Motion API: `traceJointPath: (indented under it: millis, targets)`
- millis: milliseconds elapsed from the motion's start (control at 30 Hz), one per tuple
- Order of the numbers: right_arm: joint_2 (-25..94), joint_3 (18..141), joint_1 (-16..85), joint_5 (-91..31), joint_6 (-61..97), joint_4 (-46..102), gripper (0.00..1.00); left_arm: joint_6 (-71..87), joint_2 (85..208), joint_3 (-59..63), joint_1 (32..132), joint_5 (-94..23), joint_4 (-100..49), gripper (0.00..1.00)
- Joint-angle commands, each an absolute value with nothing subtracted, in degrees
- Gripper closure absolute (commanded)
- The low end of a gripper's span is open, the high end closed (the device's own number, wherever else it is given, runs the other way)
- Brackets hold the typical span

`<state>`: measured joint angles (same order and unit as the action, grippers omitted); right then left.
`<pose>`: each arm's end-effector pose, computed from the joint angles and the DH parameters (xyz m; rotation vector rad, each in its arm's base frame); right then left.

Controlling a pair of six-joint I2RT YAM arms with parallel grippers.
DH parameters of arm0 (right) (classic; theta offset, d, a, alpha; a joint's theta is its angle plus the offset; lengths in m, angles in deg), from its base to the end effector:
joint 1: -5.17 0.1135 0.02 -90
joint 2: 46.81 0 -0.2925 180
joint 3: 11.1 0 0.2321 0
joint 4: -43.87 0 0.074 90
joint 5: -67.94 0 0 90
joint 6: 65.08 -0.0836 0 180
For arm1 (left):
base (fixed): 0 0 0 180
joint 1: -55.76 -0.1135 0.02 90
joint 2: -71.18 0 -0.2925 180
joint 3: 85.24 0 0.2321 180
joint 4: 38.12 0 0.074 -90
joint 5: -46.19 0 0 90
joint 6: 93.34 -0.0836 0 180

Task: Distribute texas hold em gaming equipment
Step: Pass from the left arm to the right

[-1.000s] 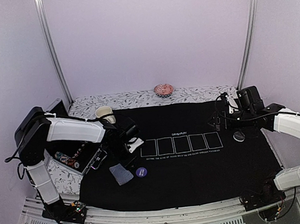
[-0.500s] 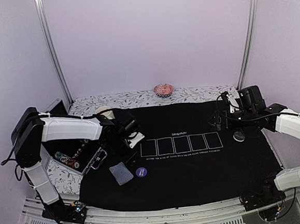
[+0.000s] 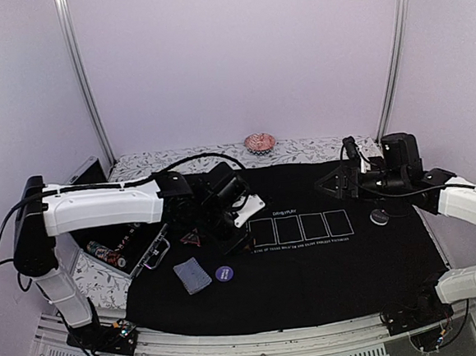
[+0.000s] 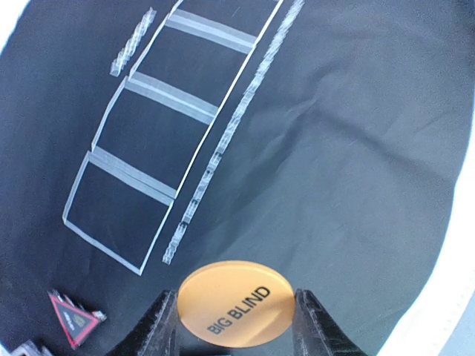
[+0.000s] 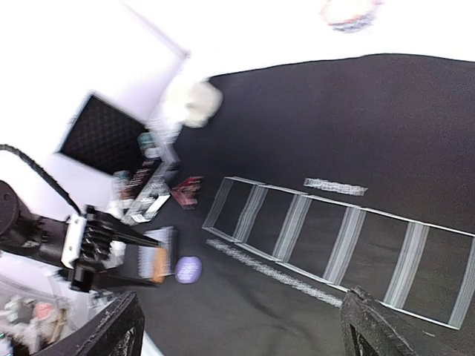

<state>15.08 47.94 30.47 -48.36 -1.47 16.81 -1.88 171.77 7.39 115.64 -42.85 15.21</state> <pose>0.2040 0.1374 0.2857 -0.2739 2.1831 1.0082 0.1891 -0.3288 0.2307 1.3202 2.3493 -0.3712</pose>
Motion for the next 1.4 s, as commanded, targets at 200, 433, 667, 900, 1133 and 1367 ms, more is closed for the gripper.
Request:
traceJointPath:
  millis: [200,433,667,900,1133,1367]
  targets:
    - [27.6,49.3,44.1,-58.5,-16.6,37.8,0.18,-8.6,165.6,9.1,123.1,-51.3,7.9,0.65]
    - [35.6,52.4,49.1,-61.0,-18.6,41.6,0.26,-9.4,164.9,8.4,123.6,-55.5,5.7,0.64]
    - [39.2,52.9,50.6,-61.5,-20.3,44.7,0.44,-9.5,165.0,7.8,123.7,-58.1,5.7,0.64]
    - [41.0,53.8,50.9,-63.0,-20.6,45.1,0.67,-9.9,165.2,7.7,123.7,-58.9,5.3,0.64]
    - [41.8,54.2,50.8,-63.4,-20.4,45.2,0.96,-10.7,165.6,7.7,123.7,-59.1,4.8,0.64]
    - [40.5,54.2,50.1,-61.6,-18.7,42.6,0.98,-10.5,164.9,6.3,123.7,-59.2,4.7,0.41]
